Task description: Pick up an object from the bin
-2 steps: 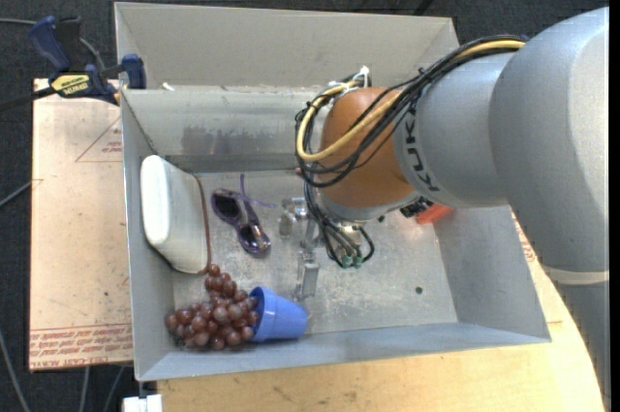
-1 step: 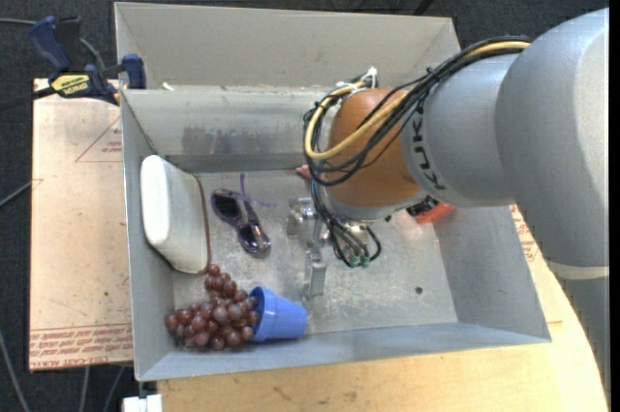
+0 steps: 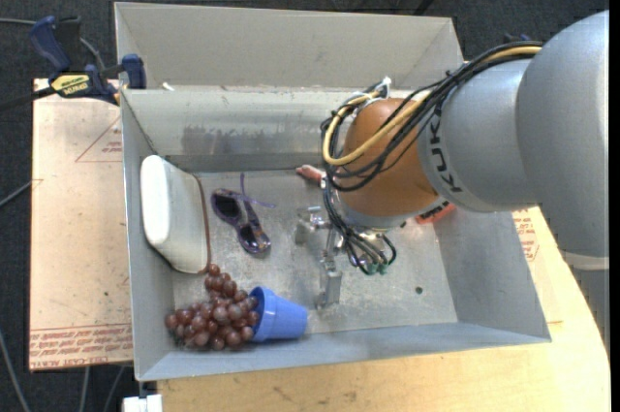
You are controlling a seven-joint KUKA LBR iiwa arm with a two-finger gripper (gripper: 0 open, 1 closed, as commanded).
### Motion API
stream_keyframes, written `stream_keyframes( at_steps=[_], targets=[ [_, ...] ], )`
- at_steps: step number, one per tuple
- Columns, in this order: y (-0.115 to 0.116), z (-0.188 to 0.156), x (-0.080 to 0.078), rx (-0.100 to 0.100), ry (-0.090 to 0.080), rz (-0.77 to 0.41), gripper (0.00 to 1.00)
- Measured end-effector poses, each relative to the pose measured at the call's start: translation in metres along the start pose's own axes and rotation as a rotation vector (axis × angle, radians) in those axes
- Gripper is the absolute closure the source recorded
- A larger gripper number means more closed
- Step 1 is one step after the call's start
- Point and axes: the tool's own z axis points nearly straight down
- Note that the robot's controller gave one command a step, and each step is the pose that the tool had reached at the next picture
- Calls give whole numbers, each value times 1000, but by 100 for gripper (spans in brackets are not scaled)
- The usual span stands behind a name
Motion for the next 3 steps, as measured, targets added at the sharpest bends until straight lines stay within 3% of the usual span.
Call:
stream_keyframes(
  at_steps=[1, 2, 3],
  targets=[
    [24, -9, -13, 5, 1, -8, 0],
    [53, -44, -53, -4, 0, -61, 0],
    [68, -71, -51, 2, -3, 11, 0]
  ],
)
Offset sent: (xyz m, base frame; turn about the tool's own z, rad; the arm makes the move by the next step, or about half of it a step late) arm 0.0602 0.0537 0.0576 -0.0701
